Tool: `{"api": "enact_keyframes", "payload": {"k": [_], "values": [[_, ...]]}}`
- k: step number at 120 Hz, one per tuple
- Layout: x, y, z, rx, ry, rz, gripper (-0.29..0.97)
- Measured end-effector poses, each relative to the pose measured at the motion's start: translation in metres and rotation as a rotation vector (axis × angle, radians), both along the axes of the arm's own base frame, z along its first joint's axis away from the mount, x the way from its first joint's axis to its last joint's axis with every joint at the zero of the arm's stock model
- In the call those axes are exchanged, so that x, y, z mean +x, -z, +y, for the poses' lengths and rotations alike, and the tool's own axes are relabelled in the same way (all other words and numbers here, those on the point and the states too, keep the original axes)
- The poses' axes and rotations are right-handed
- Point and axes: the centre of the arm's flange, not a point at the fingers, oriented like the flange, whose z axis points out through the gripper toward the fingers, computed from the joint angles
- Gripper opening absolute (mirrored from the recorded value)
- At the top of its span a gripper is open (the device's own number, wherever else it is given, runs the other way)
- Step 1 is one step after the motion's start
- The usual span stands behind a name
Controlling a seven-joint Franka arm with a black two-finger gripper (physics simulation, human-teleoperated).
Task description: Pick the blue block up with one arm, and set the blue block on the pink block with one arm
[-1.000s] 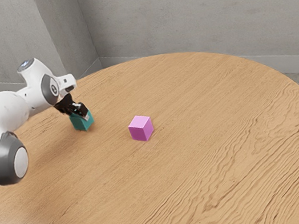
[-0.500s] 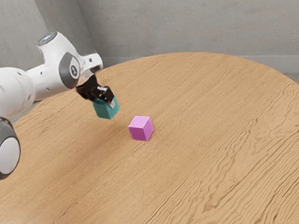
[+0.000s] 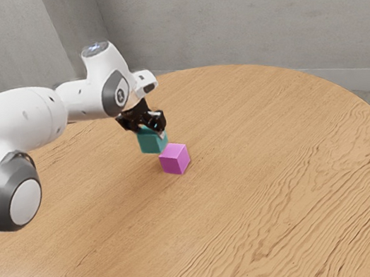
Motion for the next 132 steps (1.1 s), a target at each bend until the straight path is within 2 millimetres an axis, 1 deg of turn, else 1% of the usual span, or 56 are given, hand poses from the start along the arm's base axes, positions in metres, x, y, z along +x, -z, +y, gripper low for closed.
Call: {"api": "enact_keyframes", "payload": {"k": [7, 10, 20, 31, 48, 75, 84, 100, 113, 132], "values": [[0.005, 0.011, -0.004, 0.005, -0.017, 0.008, 0.34], [0.008, 0.013, -0.007, 0.008, -0.022, 0.005, 0.34], [0.014, 0.006, -0.020, 0.008, -0.030, -0.016, 0.34], [0.019, -0.006, -0.035, 0.033, -0.019, -0.044, 0.34], [0.023, -0.005, -0.042, 0.047, -0.023, -0.077, 0.33], [0.025, 0.001, -0.043, -0.017, -0.079, -0.099, 0.33], [0.022, 0.000, -0.044, -0.031, -0.088, -0.099, 0.33], [0.014, 0.012, -0.041, -0.077, -0.102, -0.078, 0.33], [0.014, 0.013, -0.035, -0.088, -0.086, -0.080, 0.33], [0.014, 0.013, -0.033, -0.070, -0.017, -0.084, 0.33]]}}
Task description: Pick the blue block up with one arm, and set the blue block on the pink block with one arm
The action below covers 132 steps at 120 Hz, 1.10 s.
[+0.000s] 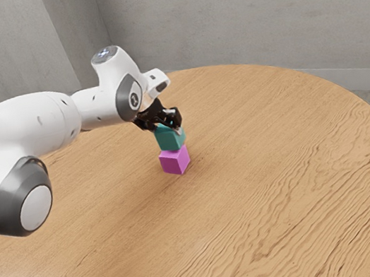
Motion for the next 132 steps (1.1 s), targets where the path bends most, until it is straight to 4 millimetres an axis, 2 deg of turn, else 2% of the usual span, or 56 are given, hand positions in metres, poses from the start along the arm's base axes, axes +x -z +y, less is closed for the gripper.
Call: {"api": "enact_keyframes", "payload": {"k": [11, 29, 51, 97, 132], "values": [[-0.001, -0.003, -0.002, 0.012, 0.043, -0.004, 0.33], [-0.008, 0.010, 0.005, 0.031, 0.087, 0.026, 0.33], [-0.009, 0.013, 0.008, 0.047, 0.133, 0.030, 0.34], [-0.009, 0.011, 0.006, 0.066, 0.203, 0.022, 0.34], [-0.008, 0.011, 0.005, 0.060, 0.180, 0.023, 0.33]]}}
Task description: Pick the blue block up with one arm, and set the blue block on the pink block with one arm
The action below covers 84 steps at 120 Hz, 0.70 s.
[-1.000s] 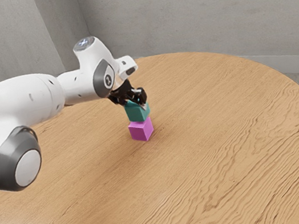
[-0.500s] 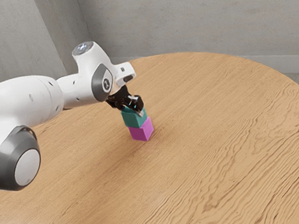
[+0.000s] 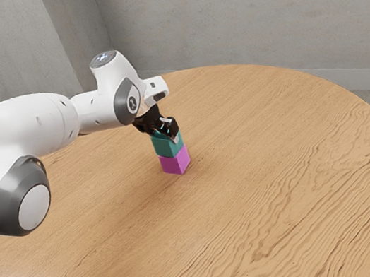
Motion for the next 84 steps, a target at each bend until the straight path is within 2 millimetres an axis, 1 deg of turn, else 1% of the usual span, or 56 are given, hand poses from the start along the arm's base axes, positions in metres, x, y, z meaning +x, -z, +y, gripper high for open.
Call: {"api": "enact_keyframes", "payload": {"k": [41, 53, 65, 79, 84], "values": [[0.0002, -0.0002, -0.0002, -0.009, -0.061, 0.004, 0.33], [0.0005, -0.0016, -0.0067, -0.013, -0.067, 0.003, 0.33], [0.0006, -0.0020, -0.0084, -0.017, -0.078, 0.003, 0.33], [0.0006, -0.0015, -0.0078, -0.020, -0.091, 0.005, 0.33], [0.0006, -0.0024, -0.0036, -0.016, -0.101, 0.003, 0.33]]}}
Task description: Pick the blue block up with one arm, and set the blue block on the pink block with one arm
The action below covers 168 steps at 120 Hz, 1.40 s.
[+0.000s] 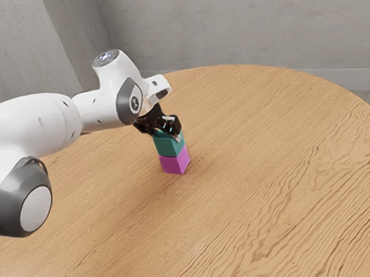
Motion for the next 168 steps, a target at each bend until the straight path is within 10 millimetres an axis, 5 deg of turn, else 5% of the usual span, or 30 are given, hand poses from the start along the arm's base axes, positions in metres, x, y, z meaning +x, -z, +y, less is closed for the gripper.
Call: {"api": "enact_keyframes", "payload": {"k": [65, 104, 159, 168], "values": [[0.000, -0.001, -0.002, -0.006, -0.034, 0.001, 0.33], [0.001, 0.004, -0.001, -0.011, -0.036, 0.000, 0.59], [0.003, -0.010, -0.003, -0.011, -0.022, -0.024, 0.67], [0.004, -0.026, -0.004, -0.008, -0.019, -0.048, 0.67]]}}
